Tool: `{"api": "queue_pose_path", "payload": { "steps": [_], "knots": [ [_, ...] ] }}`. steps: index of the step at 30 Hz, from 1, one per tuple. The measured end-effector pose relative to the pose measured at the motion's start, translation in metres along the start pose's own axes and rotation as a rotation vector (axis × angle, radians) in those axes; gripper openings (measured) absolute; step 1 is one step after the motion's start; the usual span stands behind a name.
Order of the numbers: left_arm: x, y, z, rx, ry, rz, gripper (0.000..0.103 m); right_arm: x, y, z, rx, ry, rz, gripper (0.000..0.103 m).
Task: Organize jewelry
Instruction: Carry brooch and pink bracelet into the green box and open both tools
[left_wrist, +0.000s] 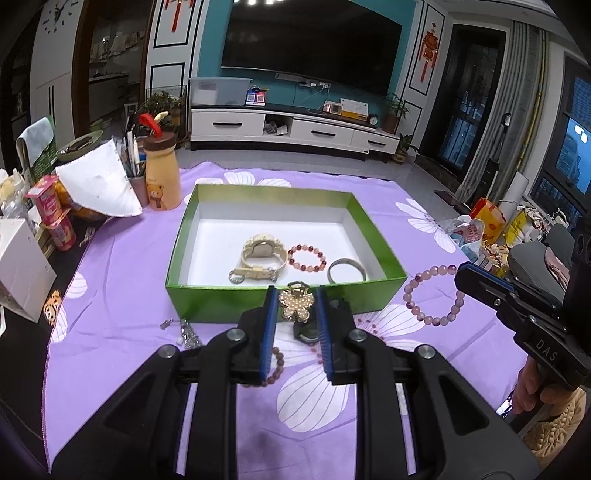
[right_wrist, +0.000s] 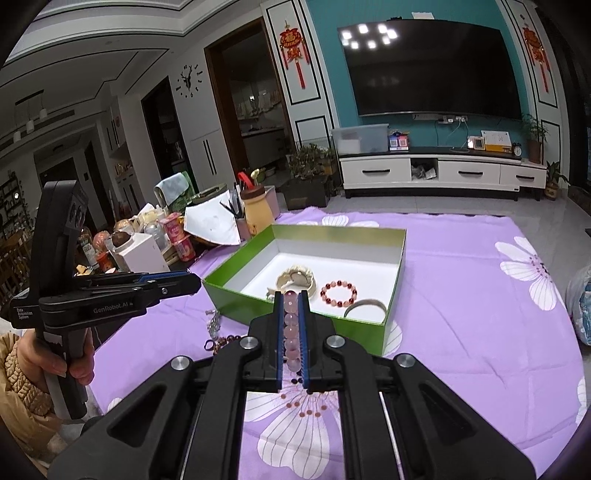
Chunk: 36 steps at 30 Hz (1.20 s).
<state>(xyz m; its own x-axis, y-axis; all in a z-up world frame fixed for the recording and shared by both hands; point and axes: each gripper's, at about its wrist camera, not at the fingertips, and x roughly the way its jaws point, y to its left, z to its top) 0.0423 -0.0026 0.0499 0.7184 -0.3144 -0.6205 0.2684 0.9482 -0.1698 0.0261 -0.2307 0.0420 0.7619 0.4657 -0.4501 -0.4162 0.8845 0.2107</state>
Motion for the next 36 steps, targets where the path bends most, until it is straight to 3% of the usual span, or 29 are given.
{"api": "queue_pose_path", "payload": {
  "steps": [18,36],
  "knots": [
    [0.016,-0.014,0.032,0.036,-0.012,-0.018,0.020,-0.001,-0.016,0.034,-0.018,-0.055,-0.033,0.007],
    [0.084,0.029,0.070,-0.046,0.080,-0.024,0.020,0.066,-0.045,0.063,0.070,0.042,-0.002,0.007]
  ]
}}
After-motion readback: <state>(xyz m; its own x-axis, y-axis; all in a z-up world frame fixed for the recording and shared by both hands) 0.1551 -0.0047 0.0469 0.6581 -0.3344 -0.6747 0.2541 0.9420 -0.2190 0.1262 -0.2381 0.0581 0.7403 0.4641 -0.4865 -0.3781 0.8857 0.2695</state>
